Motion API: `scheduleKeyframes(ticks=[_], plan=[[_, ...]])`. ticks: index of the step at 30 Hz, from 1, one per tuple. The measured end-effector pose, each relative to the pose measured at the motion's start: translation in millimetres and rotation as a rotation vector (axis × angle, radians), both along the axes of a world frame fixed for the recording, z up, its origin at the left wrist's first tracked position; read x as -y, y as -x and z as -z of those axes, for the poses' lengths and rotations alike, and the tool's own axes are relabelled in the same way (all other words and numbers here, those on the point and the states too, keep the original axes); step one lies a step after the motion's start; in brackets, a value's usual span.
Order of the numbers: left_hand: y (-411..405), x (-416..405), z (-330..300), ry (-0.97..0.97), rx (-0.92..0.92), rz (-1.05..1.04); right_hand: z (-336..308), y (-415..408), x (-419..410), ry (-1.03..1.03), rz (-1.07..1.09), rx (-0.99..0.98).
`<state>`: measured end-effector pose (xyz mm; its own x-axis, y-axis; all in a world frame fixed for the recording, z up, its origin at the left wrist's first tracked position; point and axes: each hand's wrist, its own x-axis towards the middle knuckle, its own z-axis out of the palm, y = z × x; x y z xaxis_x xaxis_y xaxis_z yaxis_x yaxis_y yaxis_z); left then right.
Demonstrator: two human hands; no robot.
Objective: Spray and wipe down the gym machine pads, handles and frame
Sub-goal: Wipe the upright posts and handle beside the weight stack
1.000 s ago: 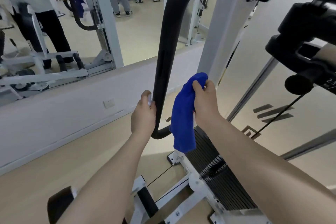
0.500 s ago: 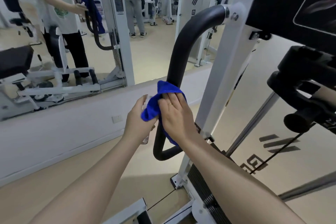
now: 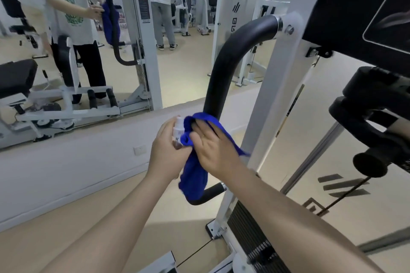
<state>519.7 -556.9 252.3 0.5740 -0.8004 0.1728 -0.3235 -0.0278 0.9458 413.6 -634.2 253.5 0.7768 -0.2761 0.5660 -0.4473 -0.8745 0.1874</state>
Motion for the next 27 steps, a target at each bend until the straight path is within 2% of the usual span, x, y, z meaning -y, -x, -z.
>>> scheduleKeyframes(ticks=[2, 4, 7, 10, 12, 14, 17, 19, 22, 24, 27], plan=[[-1.9, -7.4, 2.4, -0.022, 0.025, 0.023, 1.5, 0.2, 5.7, 0.065, 0.047, -0.066], [-1.2, -11.1, -4.2, 0.010, 0.013, 0.024, -19.4, -2.0, 11.5, 0.180, 0.100, -0.009], [2.1, -5.3, -19.1, 0.017, -0.010, 0.019, -69.7, -4.6, 13.7, 0.253, 0.175, 0.119], [10.2, 1.9, -38.5, 0.048, -0.018, 0.052, -131.0, -5.1, 23.8, 0.269, 0.315, 0.377], [15.3, 8.2, -55.1, 0.111, 0.025, 0.049, -166.7, 2.8, 33.1, 0.128, 0.400, 0.490], [19.3, 14.5, -67.7, 0.137, 0.026, 0.054, -175.2, 10.2, 43.9, -0.037, 0.419, 0.541], [24.7, 17.4, -76.4, 0.070, 0.003, 0.075, -163.0, 8.5, 38.1, -0.173, 0.398, 0.706], [25.1, 19.1, -73.5, 0.109, -0.032, 0.101, -147.1, -2.8, 22.8, -0.256, 0.325, 0.807], [26.1, 17.5, -71.6, 0.160, 0.002, 0.081, -124.6, -14.4, 11.8, -0.194, 0.212, 0.684], [28.9, 16.5, -73.5, 0.172, 0.027, 0.065, -127.1, -11.8, 19.1, -0.186, 0.289, 0.570], [30.2, 13.8, -82.4, 0.207, -0.056, 0.042, -134.5, -5.8, 31.1, -0.218, 0.336, 0.492]])
